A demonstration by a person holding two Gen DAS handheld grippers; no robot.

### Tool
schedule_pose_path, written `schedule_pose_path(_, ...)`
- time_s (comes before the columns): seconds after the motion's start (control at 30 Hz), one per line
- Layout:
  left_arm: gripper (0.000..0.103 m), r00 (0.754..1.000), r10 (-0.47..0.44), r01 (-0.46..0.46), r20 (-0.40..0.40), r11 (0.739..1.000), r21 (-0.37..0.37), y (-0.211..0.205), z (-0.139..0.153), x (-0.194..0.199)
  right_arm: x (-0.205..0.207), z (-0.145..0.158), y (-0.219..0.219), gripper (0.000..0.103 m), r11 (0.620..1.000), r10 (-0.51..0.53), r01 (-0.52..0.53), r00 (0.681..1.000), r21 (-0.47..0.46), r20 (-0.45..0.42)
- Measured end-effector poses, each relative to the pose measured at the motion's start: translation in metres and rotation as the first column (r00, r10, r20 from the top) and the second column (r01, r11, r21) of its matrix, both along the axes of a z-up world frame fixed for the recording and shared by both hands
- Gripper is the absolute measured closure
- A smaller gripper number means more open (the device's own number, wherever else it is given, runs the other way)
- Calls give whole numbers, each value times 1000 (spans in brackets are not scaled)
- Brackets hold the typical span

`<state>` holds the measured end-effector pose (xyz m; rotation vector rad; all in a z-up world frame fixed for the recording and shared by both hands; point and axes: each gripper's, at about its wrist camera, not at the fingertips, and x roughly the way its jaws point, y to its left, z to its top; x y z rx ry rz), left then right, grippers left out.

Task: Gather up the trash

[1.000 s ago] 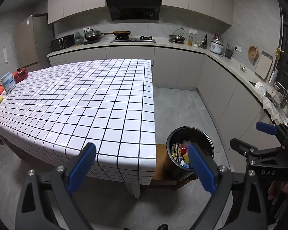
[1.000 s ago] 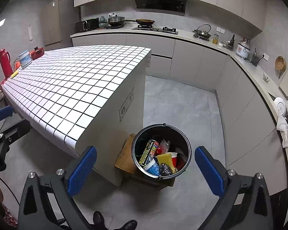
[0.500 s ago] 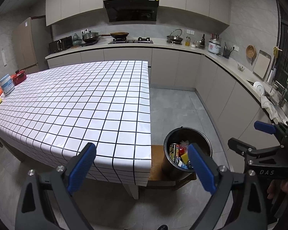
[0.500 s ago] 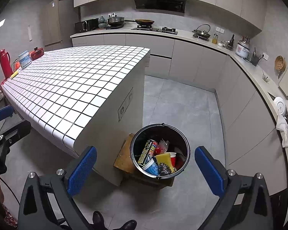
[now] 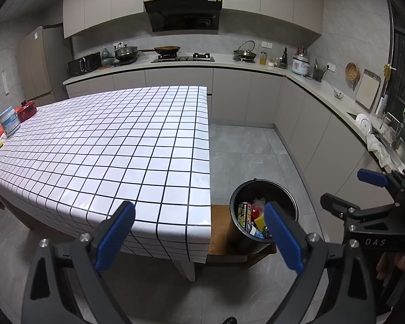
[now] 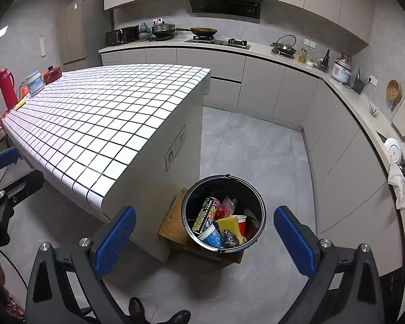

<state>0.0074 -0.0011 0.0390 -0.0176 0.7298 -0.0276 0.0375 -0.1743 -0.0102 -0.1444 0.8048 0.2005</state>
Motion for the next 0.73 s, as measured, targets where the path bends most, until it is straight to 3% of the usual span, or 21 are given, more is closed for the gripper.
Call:
schedule_pose_path(0.3, 6, 1000, -3, 3, 3, 1000, 6, -2, -1, 1, 1, 0, -4, 0, 1000, 0, 0, 1000, -5, 1)
schedule_pose_path(0.73, 6, 1000, -23, 22, -22, 998, -66, 5, -10, 6, 4, -1, -8, 0, 1000, 2, -2, 1000, -5, -6)
